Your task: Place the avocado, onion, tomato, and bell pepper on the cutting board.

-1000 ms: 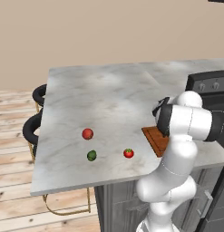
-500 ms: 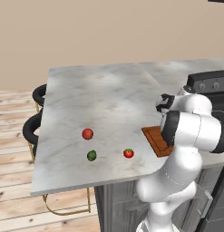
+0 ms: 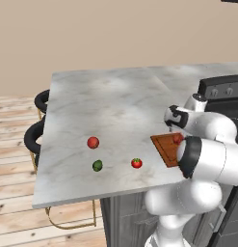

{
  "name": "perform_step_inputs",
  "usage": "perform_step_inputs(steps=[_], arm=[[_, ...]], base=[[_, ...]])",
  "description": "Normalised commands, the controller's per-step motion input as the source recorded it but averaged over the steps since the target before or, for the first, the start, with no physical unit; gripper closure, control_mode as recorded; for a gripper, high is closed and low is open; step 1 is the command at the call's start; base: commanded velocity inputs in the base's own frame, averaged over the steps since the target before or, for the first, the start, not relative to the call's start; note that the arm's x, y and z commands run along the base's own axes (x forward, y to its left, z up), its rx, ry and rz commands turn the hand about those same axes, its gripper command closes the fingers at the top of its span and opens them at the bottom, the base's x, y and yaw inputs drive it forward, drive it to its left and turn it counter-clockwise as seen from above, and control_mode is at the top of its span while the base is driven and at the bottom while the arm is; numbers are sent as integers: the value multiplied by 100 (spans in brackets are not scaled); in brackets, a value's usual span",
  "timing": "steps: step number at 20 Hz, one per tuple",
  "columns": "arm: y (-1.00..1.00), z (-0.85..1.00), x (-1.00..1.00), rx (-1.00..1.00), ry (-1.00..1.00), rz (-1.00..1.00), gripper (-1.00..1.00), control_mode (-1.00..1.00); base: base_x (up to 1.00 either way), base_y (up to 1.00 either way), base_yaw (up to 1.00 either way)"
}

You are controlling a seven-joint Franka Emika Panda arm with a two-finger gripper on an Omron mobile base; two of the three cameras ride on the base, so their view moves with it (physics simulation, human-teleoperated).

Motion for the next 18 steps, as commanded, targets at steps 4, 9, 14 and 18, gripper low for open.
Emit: perform_step_inputs(steps=[4, 9, 14, 18], arm=[[51, 0, -48, 0, 4, 3, -100, -100], [51, 1, -33, 0, 5, 4, -100, -100], [54, 1, -26, 0, 6, 5, -100, -100], [57, 0, -18, 0, 4, 6, -100, -100]], base=[[0, 0, 0], [0, 0, 0], [0, 0, 0], [0, 0, 0]])
